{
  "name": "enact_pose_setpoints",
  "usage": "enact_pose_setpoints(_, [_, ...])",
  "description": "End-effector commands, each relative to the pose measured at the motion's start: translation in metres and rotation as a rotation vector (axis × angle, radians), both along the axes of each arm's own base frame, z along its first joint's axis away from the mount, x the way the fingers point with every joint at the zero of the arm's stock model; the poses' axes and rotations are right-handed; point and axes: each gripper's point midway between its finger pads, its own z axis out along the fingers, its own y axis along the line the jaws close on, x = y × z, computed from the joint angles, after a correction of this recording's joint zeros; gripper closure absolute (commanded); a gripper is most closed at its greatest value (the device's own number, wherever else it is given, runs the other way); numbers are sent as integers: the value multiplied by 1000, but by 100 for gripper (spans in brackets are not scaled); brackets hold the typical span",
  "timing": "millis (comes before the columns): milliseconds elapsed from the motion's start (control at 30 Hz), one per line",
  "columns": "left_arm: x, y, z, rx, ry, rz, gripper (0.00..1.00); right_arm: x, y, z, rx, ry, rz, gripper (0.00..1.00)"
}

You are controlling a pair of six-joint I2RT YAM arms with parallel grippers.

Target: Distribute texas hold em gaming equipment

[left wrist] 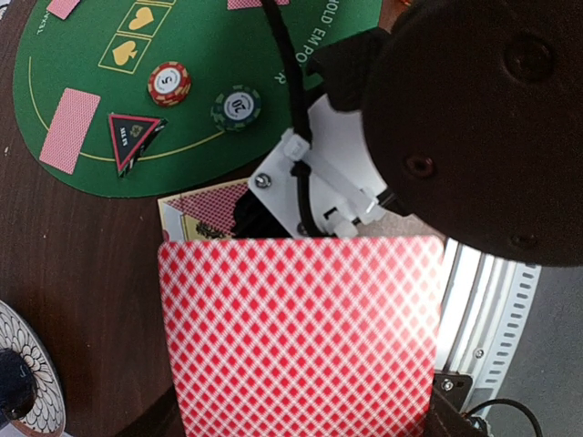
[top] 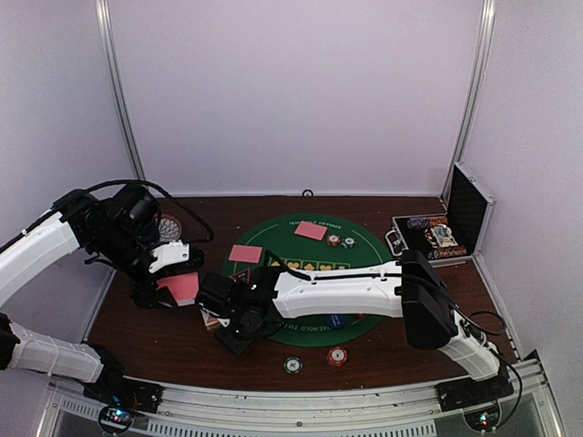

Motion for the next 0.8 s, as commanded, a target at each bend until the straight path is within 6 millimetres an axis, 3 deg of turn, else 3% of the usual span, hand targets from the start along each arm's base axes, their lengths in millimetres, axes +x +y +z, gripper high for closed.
enact_pose_setpoints(0, [2, -5, 10, -42, -16, -4, 100, 7, 3, 15, 20, -38, -9, 54])
enact_pose_setpoints(433, [1, -5, 9, -40, -5, -4, 100, 5, 0, 33, 50, -43, -4, 59])
enact_pose_setpoints(767, [0, -6, 9, -43, 8, -8, 100, 3, -3, 36, 58, -32, -7, 56])
